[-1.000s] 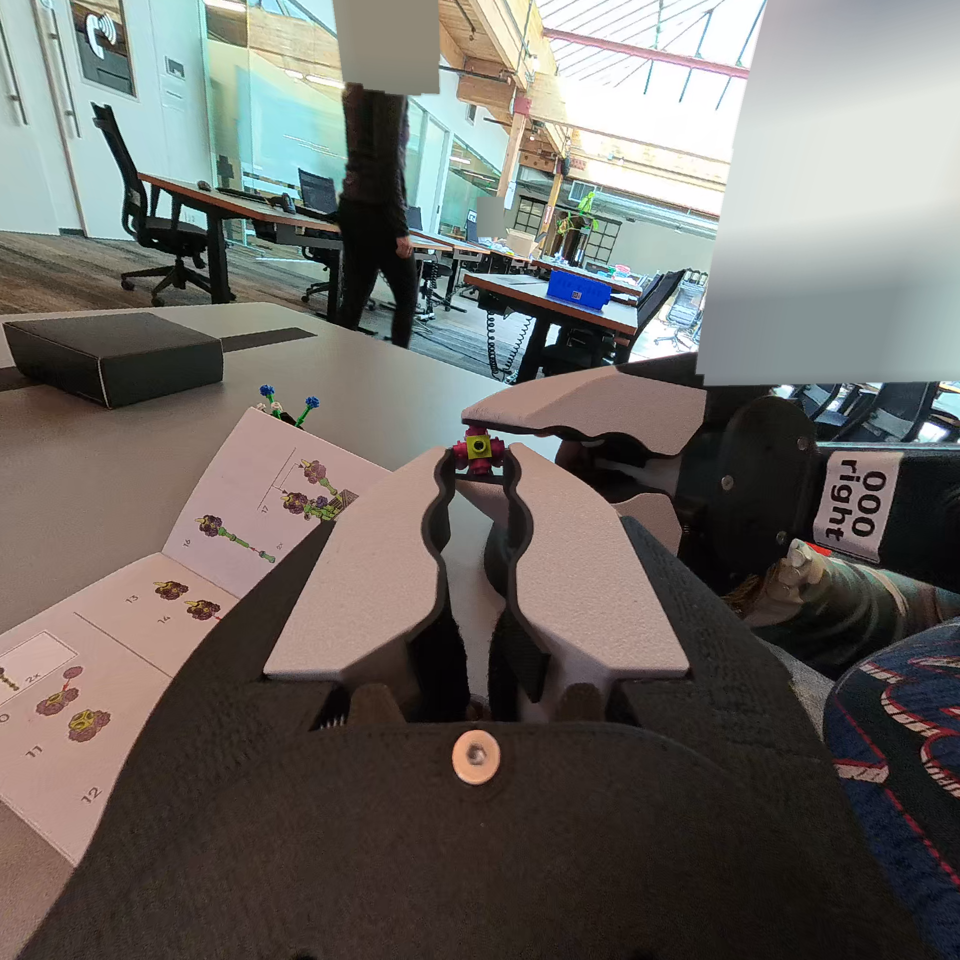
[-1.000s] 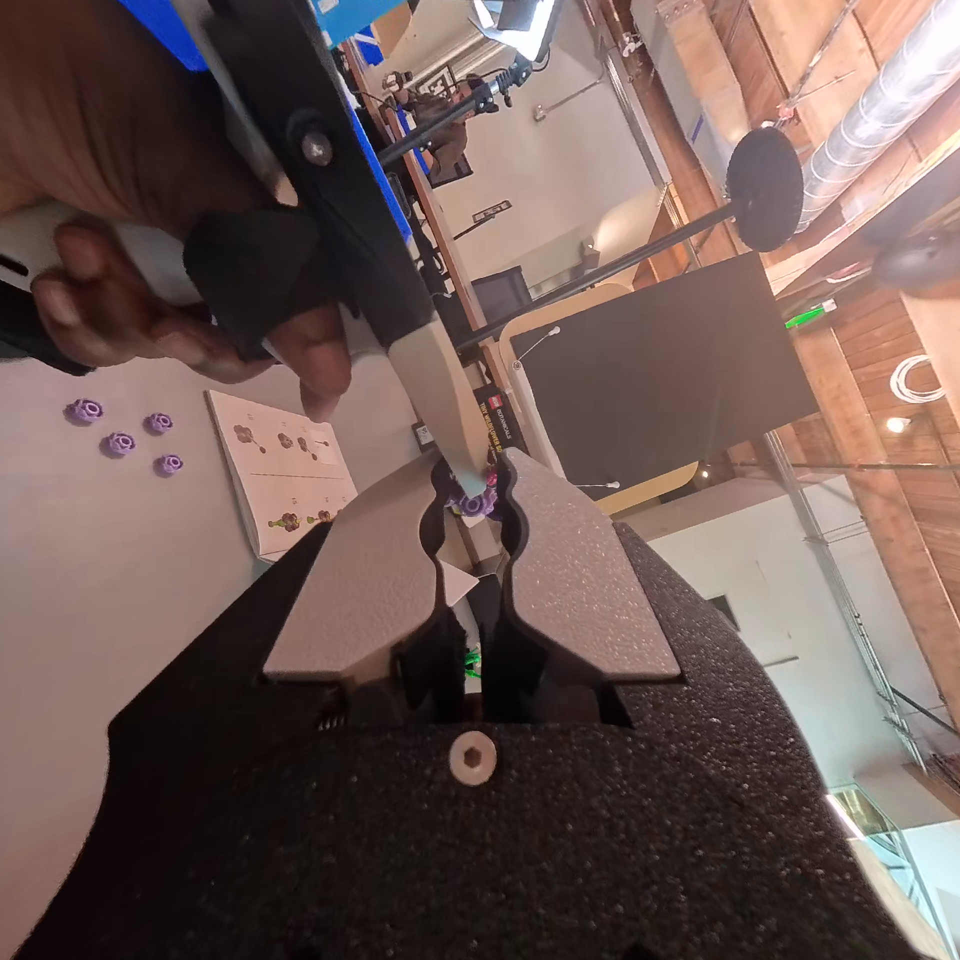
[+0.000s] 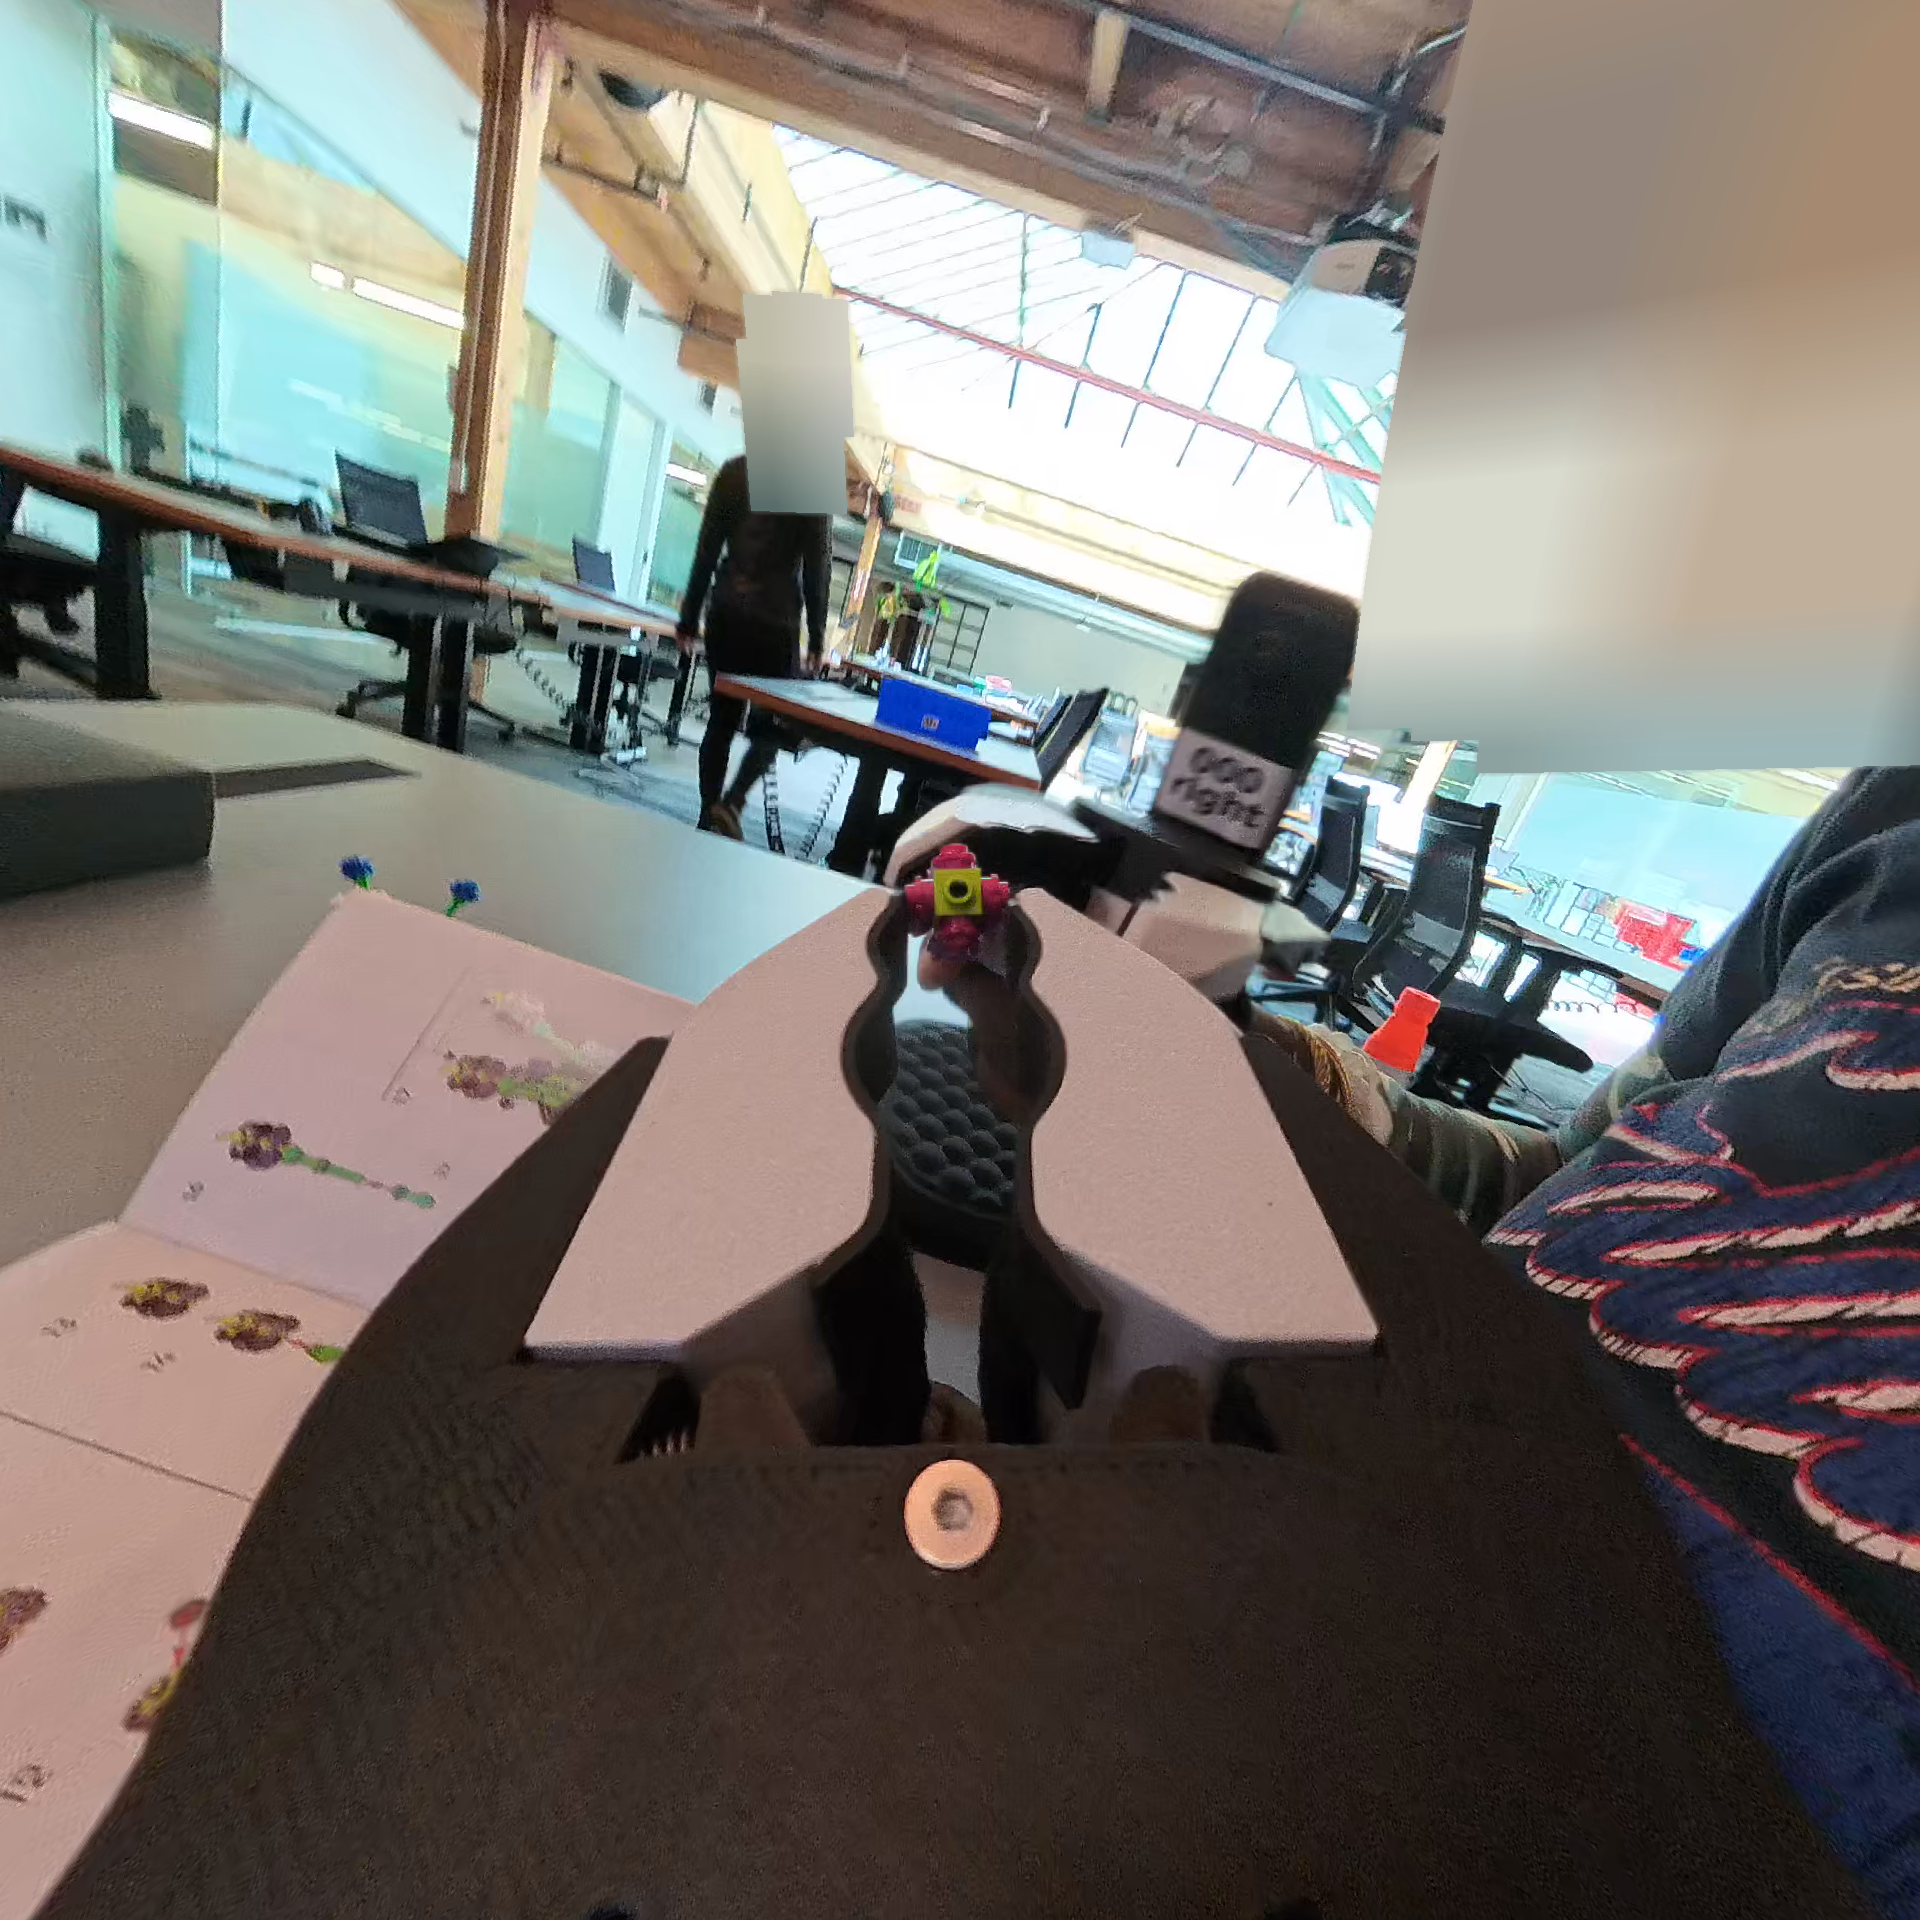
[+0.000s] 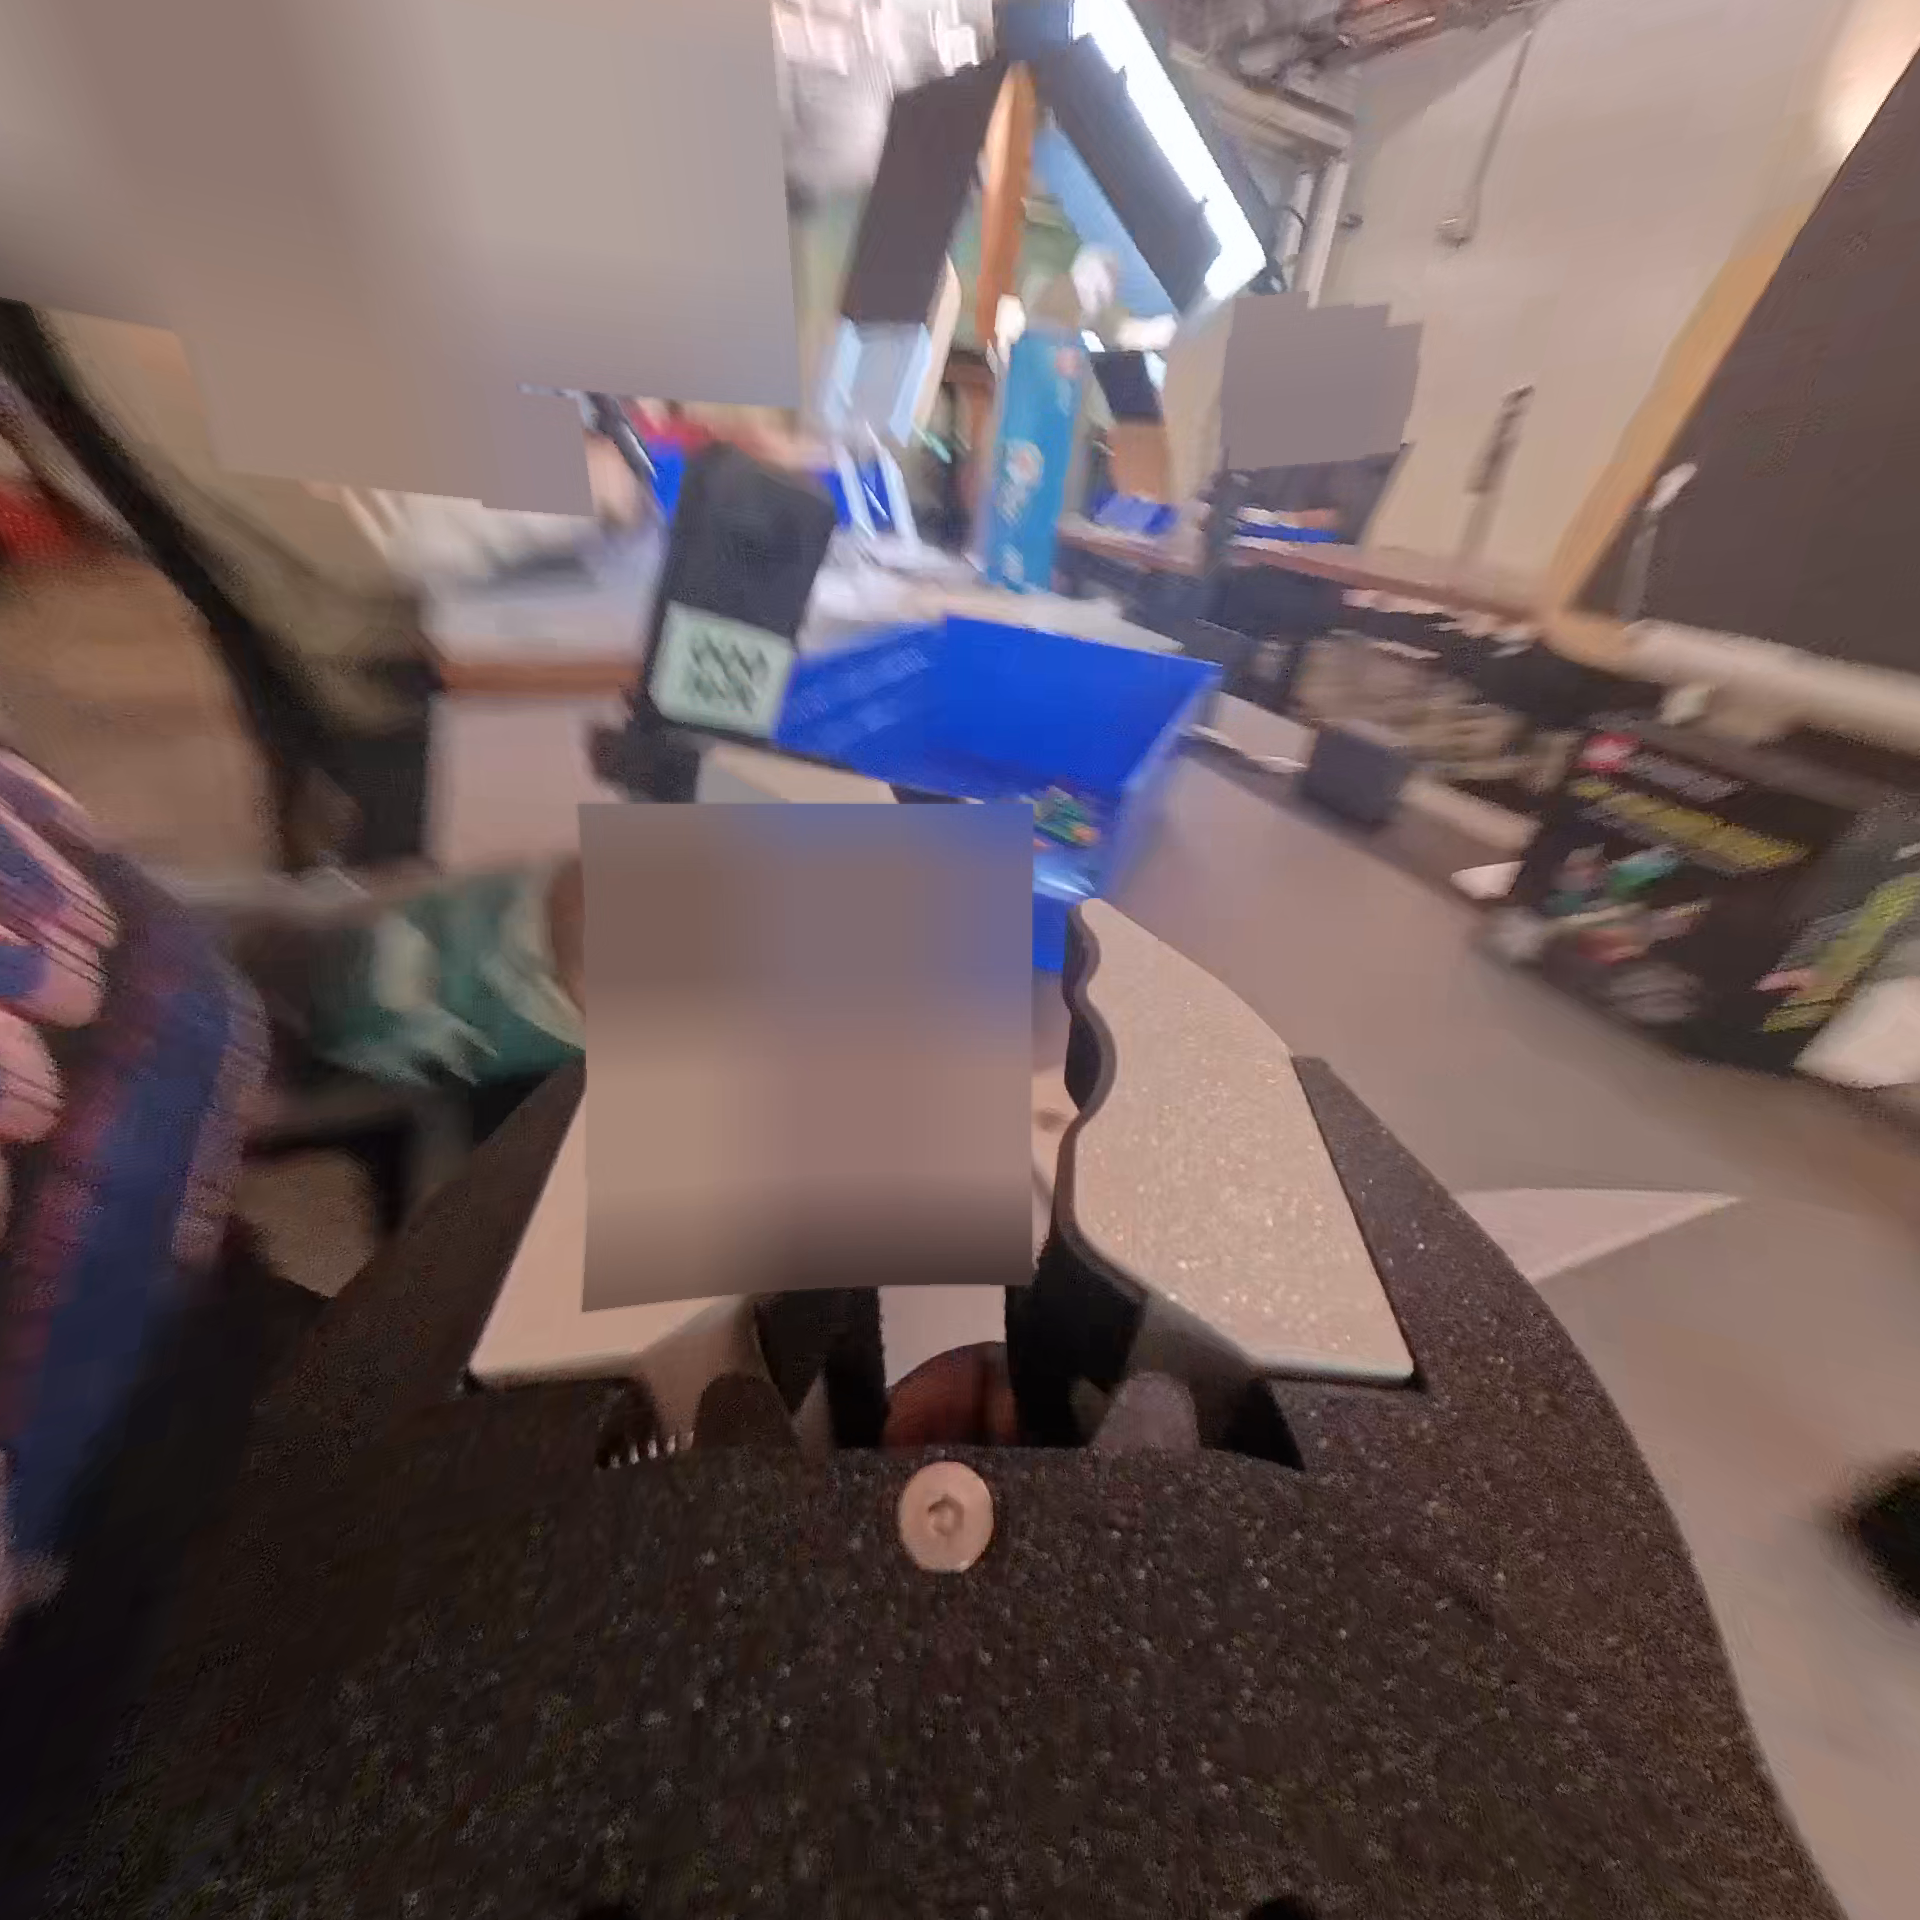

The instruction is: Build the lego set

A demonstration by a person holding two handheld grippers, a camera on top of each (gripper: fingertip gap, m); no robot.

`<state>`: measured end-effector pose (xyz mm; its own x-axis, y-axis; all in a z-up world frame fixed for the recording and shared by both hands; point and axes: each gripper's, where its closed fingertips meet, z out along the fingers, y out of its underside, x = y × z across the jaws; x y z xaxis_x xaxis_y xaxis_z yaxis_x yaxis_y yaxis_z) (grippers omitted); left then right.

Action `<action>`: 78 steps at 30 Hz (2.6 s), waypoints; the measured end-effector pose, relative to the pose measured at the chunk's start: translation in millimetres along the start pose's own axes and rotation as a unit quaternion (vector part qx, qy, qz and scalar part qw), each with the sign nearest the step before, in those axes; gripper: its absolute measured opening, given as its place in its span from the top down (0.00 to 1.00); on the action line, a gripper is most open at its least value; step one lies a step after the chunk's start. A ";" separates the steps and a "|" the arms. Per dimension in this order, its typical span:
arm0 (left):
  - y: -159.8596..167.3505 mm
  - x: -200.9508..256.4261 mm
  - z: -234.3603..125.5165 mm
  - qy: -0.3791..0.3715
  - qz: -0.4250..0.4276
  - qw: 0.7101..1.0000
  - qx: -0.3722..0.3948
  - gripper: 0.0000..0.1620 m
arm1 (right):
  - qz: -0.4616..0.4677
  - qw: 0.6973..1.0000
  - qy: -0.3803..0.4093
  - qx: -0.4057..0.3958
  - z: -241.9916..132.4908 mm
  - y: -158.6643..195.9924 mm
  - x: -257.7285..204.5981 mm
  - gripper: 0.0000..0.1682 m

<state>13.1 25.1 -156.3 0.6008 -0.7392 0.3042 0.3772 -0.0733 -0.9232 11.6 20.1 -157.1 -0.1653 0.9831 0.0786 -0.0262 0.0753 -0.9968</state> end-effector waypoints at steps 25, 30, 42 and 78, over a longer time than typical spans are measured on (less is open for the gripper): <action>-4.2 16.8 -6.7 0.086 0.000 0.995 0.048 0.89 | 0.277 0.939 -0.140 0.146 6.9 -9.7 -9.4 0.87; -6.3 15.1 -6.7 0.081 -0.004 0.995 0.056 0.89 | 0.264 0.944 -0.123 0.154 7.7 -10.8 -7.2 0.89; -14.9 14.0 -5.9 -0.038 0.252 0.964 0.081 0.79 | 0.645 0.664 -0.248 0.286 14.6 -17.0 -4.6 0.89; 17.6 -36.7 -1.1 -0.213 0.323 0.917 -0.095 0.78 | 0.221 0.972 0.039 0.070 17.9 8.7 14.9 0.89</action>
<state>-3.1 50.2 -184.0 0.8918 -0.3443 -0.2934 -0.2594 0.1420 -0.9553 -8.7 32.4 -164.3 -0.1162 0.9240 -0.3644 -0.1044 -0.3762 -0.9206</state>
